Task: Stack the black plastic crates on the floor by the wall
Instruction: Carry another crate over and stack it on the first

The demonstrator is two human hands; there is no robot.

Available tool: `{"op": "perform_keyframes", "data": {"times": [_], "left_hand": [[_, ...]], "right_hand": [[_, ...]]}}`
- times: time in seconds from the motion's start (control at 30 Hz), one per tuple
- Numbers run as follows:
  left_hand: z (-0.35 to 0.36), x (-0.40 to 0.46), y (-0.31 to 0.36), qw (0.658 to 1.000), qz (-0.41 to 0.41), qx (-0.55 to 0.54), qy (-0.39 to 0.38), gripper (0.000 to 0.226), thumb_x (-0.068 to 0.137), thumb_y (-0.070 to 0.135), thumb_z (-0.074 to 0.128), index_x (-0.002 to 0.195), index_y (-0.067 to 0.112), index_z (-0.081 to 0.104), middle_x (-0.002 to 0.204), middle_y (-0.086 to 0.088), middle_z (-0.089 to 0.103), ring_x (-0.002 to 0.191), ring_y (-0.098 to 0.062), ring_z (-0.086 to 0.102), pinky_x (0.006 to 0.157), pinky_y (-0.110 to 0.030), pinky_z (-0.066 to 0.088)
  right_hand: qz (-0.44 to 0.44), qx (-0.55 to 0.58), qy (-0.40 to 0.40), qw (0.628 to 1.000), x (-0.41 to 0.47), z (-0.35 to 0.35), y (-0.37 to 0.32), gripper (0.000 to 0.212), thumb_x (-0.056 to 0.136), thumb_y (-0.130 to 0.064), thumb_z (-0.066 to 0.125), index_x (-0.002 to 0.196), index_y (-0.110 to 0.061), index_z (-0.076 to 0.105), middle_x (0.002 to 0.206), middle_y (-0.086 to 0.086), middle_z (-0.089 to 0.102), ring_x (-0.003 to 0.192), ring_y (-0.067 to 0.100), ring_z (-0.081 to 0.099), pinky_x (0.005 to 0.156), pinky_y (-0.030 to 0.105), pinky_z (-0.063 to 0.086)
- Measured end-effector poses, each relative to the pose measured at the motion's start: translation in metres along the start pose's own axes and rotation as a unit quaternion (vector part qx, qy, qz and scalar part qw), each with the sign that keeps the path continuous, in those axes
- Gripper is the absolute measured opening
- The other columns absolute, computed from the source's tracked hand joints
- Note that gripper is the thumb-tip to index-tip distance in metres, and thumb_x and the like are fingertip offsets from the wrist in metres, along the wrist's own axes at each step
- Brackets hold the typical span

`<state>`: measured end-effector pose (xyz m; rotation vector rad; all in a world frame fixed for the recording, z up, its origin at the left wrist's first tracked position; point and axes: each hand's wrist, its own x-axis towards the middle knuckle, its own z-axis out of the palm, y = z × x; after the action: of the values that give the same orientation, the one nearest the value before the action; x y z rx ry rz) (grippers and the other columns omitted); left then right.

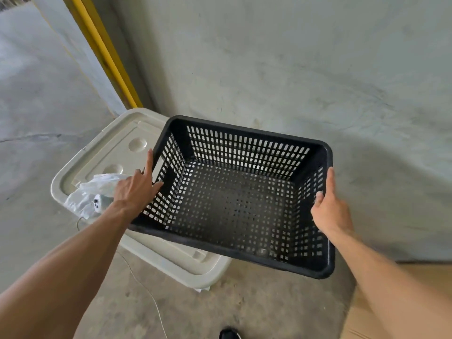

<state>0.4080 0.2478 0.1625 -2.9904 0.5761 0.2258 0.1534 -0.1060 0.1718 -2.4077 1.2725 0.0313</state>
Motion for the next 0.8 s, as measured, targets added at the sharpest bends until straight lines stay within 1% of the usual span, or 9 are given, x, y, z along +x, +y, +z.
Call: {"op": "perform_keyframes", "data": {"times": [0.07, 0.13, 0.2, 0.33, 0.4, 0.47, 0.53, 0.63, 0.8], "left_hand": [[0.001, 0.007, 0.005, 0.999, -0.008, -0.033, 0.027, 0.088, 0.100, 0.048, 0.048, 0.158, 0.025, -0.014, 0.085, -0.017, 0.065, 0.063, -0.028, 0.063, 0.060, -0.043, 0.056], [0.003, 0.009, 0.005, 0.997, -0.017, -0.057, 0.050, 0.083, 0.102, 0.042, 0.048, 0.158, 0.029, -0.011, 0.067, -0.010, 0.059, 0.051, -0.023, 0.058, 0.053, -0.039, 0.053], [0.002, 0.007, 0.002, 0.996, -0.027, -0.074, 0.048, 0.081, 0.103, 0.036, 0.050, 0.158, 0.031, -0.009, 0.056, -0.004, 0.051, 0.045, -0.017, 0.051, 0.050, -0.035, 0.048], [0.001, 0.006, 0.000, 0.995, -0.036, -0.086, 0.043, 0.084, 0.101, 0.037, 0.053, 0.158, 0.034, -0.008, 0.055, -0.002, 0.050, 0.044, -0.014, 0.049, 0.048, -0.032, 0.043], [0.004, 0.006, -0.001, 0.995, -0.038, -0.087, 0.037, 0.087, 0.100, 0.039, 0.056, 0.158, 0.035, -0.008, 0.054, -0.003, 0.050, 0.044, -0.013, 0.047, 0.049, -0.031, 0.040], [0.006, 0.006, -0.002, 0.994, -0.038, -0.097, 0.032, 0.093, 0.097, 0.038, 0.061, 0.158, 0.037, -0.008, 0.054, -0.003, 0.050, 0.044, -0.013, 0.046, 0.052, -0.033, 0.041], [0.006, 0.007, -0.002, 0.993, -0.040, -0.107, 0.032, 0.096, 0.095, 0.035, 0.065, 0.158, 0.037, -0.007, 0.054, -0.003, 0.050, 0.045, -0.012, 0.045, 0.054, -0.034, 0.042], [0.006, 0.010, -0.001, 0.991, -0.042, -0.120, 0.036, 0.093, 0.096, 0.032, 0.064, 0.158, 0.038, -0.006, 0.054, -0.003, 0.049, 0.046, -0.012, 0.044, 0.057, -0.035, 0.042], [0.006, 0.007, -0.001, 0.990, -0.035, -0.131, 0.041, 0.094, 0.096, 0.032, 0.064, 0.157, 0.040, -0.007, 0.056, -0.005, 0.052, 0.049, -0.017, 0.052, 0.055, -0.036, 0.047]], "right_hand": [[0.005, -0.004, 0.007, 1.000, 0.000, 0.003, 0.001, 0.069, 0.106, -0.033, 0.034, 0.153, -0.045, -0.016, 0.059, 0.006, 0.045, 0.044, 0.018, 0.041, 0.039, 0.025, 0.034], [0.007, -0.010, 0.015, 1.000, 0.000, 0.004, 0.002, 0.069, 0.106, -0.034, 0.034, 0.154, -0.044, -0.015, 0.059, 0.007, 0.047, 0.045, 0.018, 0.042, 0.038, 0.025, 0.035], [0.006, -0.025, 0.017, 1.000, 0.001, 0.003, -0.001, 0.066, 0.106, -0.036, 0.030, 0.154, -0.043, -0.014, 0.058, 0.007, 0.047, 0.044, 0.018, 0.042, 0.038, 0.024, 0.033], [0.019, -0.046, 0.006, 0.999, -0.002, -0.002, -0.009, 0.063, 0.106, -0.038, 0.024, 0.153, -0.043, -0.019, 0.062, 0.011, 0.054, 0.045, 0.020, 0.046, 0.039, 0.023, 0.032], [0.010, -0.065, 0.013, 0.998, -0.002, -0.002, -0.009, 0.064, 0.106, -0.037, 0.024, 0.154, -0.039, -0.017, 0.061, 0.012, 0.057, 0.045, 0.022, 0.050, 0.039, 0.023, 0.034], [0.003, -0.081, 0.030, 0.996, -0.002, 0.001, -0.008, 0.064, 0.106, -0.035, 0.027, 0.156, -0.036, -0.014, 0.058, 0.011, 0.056, 0.044, 0.023, 0.052, 0.039, 0.023, 0.033], [-0.001, -0.090, 0.045, 0.995, -0.001, 0.004, -0.006, 0.065, 0.106, -0.034, 0.029, 0.157, -0.035, -0.011, 0.056, 0.011, 0.055, 0.044, 0.024, 0.052, 0.039, 0.023, 0.033], [-0.007, -0.089, 0.059, 0.994, -0.001, 0.005, -0.005, 0.065, 0.106, -0.033, 0.030, 0.157, -0.035, -0.008, 0.056, 0.011, 0.054, 0.045, 0.024, 0.051, 0.041, 0.024, 0.031], [-0.006, -0.076, 0.069, 0.995, -0.002, 0.004, 0.000, 0.066, 0.106, -0.032, 0.033, 0.158, -0.035, -0.007, 0.053, 0.007, 0.050, 0.042, 0.019, 0.045, 0.040, 0.024, 0.030]]}}
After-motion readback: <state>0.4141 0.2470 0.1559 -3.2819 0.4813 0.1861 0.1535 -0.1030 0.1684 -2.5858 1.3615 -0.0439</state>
